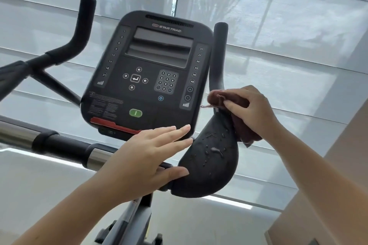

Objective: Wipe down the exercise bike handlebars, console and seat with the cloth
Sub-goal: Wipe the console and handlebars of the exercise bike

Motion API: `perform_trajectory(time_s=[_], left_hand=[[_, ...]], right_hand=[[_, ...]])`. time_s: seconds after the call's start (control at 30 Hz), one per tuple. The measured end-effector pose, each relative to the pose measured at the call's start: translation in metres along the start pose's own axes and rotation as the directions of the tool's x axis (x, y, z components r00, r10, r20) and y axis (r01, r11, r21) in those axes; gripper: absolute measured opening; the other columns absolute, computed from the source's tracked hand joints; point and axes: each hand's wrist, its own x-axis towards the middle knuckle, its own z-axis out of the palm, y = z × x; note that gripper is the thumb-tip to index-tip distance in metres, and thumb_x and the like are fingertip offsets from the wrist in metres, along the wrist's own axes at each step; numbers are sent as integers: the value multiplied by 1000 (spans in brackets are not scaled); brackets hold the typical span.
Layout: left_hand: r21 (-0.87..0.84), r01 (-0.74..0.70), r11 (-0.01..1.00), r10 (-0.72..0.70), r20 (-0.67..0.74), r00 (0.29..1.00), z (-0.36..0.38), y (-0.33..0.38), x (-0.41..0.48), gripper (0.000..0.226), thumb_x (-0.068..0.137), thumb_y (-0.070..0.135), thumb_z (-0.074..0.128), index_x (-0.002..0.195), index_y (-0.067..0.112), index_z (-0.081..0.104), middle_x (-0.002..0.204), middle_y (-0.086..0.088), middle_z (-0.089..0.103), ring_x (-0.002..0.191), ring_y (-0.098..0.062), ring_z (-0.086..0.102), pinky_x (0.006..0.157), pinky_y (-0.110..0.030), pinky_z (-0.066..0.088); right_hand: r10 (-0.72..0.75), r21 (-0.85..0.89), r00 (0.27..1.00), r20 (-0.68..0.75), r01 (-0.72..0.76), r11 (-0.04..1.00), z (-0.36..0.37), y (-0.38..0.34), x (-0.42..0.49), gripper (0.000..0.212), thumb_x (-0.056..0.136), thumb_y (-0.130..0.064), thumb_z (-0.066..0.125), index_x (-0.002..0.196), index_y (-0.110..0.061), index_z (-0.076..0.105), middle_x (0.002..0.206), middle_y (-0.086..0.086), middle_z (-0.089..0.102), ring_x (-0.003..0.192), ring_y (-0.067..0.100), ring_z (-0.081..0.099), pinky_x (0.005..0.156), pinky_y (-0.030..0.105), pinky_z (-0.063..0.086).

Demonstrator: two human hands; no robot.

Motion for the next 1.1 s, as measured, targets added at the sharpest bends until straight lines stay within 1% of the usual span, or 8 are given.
perform_trajectory(time_s=[0.07, 0.17, 0.37, 0.47, 0.6, 0.77, 0.97, 1.1], left_hand=[[23, -2, 1000, 1, 6, 1000, 0, 1, -2, 53, 85, 53, 36, 125, 22, 53, 137, 6, 45, 124, -17, 44, 99, -40, 35], [41, 6, 999, -6, 7, 1000, 1, 3, -3, 53, 86, 51, 35, 125, 20, 54, 135, 4, 47, 121, -17, 49, 96, -39, 38], [53, 46, 998, -45, -27, 999, 2, 7, -13, 61, 90, 56, 23, 113, 15, 62, 118, -2, 63, 101, -21, 61, 77, -38, 52], [63, 41, 997, -38, -49, 998, 4, 7, -19, 56, 90, 52, 29, 104, 12, 66, 103, -1, 66, 86, -19, 63, 65, -37, 53], [81, 9, 997, -1, -96, 995, 6, 7, -20, 44, 88, 44, 39, 90, 11, 68, 87, 0, 66, 70, -19, 61, 55, -33, 48], [105, 20, 994, -5, -144, 990, 8, 11, -27, 40, 88, 41, 41, 88, 10, 68, 84, 0, 65, 69, -17, 58, 65, -23, 35], [45, 85, 995, -77, -148, 986, 9, 14, -29, 40, 85, 43, 45, 88, 10, 68, 84, -1, 65, 71, -19, 58, 68, -24, 36], [-58, 141, 988, -147, -111, 983, 6, 16, -27, 41, 80, 44, 48, 90, 10, 69, 80, 0, 61, 71, -18, 56, 69, -29, 38]], right_hand=[[-30, 33, 998, -46, 32, 999, -7, -3, -26, 36, 81, -22, 66, 93, -56, 60, 94, -8, 54, 91, -4, 51, 77, -1, 35], [-93, -1, 995, -45, 93, 996, 0, -12, -57, 30, 78, -28, 66, 101, -47, 64, 98, -13, 51, 94, -4, 50, 82, 0, 35], [1, -130, 999, 41, 4, 991, 1, -27, -27, 27, 82, -21, 64, 106, -35, 66, 101, 0, 50, 93, 10, 51, 82, 17, 40], [-74, -128, 997, 31, 77, 989, -1, -32, -64, 27, 80, -25, 66, 104, -37, 66, 98, -6, 49, 91, 8, 51, 78, 9, 40], [-139, -155, 990, 15, 139, 978, -1, -41, -86, 25, 78, -28, 66, 102, -33, 68, 97, -4, 50, 90, 14, 53, 78, 19, 42], [-34, -233, 997, 65, 48, 971, 6, -50, -40, 27, 81, -22, 66, 106, -32, 67, 102, 2, 50, 98, 21, 51, 88, 30, 42], [-242, -162, 969, 45, 246, 956, 4, -63, -114, 23, 75, -27, 64, 98, -26, 70, 94, 1, 55, 87, 21, 55, 75, 27, 46], [-134, -266, 986, 100, 156, 951, 6, -67, -55, 24, 82, -26, 64, 106, -29, 68, 100, 4, 53, 95, 24, 53, 84, 35, 44]])
